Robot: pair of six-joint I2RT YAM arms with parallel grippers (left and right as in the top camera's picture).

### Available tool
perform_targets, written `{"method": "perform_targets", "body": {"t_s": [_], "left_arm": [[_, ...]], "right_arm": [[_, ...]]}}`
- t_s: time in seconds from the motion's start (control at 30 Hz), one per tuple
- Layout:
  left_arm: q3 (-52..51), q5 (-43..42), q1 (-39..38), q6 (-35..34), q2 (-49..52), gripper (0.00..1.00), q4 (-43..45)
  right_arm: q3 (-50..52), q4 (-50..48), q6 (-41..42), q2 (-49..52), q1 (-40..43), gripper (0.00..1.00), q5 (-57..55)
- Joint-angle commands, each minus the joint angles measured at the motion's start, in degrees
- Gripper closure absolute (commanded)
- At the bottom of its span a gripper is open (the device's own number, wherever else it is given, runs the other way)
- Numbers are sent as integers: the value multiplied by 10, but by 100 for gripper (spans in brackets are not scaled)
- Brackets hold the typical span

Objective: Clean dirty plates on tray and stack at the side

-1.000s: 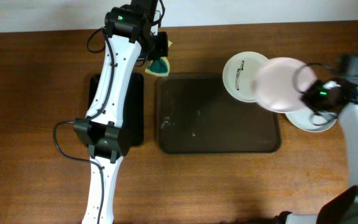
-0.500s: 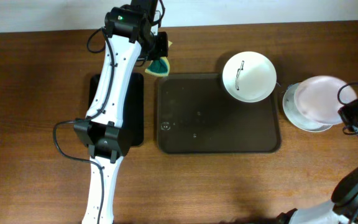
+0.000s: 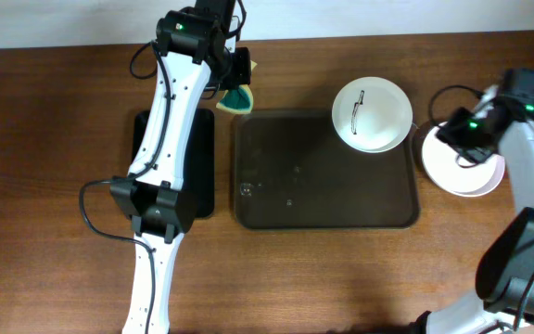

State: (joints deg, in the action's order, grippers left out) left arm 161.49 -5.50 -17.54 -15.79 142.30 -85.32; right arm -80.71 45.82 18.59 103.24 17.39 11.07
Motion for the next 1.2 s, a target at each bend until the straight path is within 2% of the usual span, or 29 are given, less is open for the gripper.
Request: {"method": "perform_targets", "body": {"t_s": [0.0, 0.17, 0.3, 0.73, 0.93, 1.0, 1.17], "left_arm": [[10, 4, 3, 9, -7, 100, 1], [9, 4, 3, 9, -7, 100, 2], [9, 4, 3, 9, -7, 100, 2], [8, 4, 1, 9, -7, 100, 6], [8, 4, 1, 9, -7, 100, 4], [8, 4, 1, 9, -7, 100, 3], [8, 4, 1, 9, -7, 100, 4]], "right_arm": [[-8, -12, 35, 34, -52, 55, -70], [-8, -39, 62, 89, -99, 57, -112], [-8, -56, 64, 123, -107, 59, -113], [-8, -88, 57, 137, -137, 59, -109], [-7, -48, 57, 165, -148, 60, -109], [-7, -16, 57, 165, -148, 64, -108], [-7, 60, -28, 163, -150, 71, -36]]}}
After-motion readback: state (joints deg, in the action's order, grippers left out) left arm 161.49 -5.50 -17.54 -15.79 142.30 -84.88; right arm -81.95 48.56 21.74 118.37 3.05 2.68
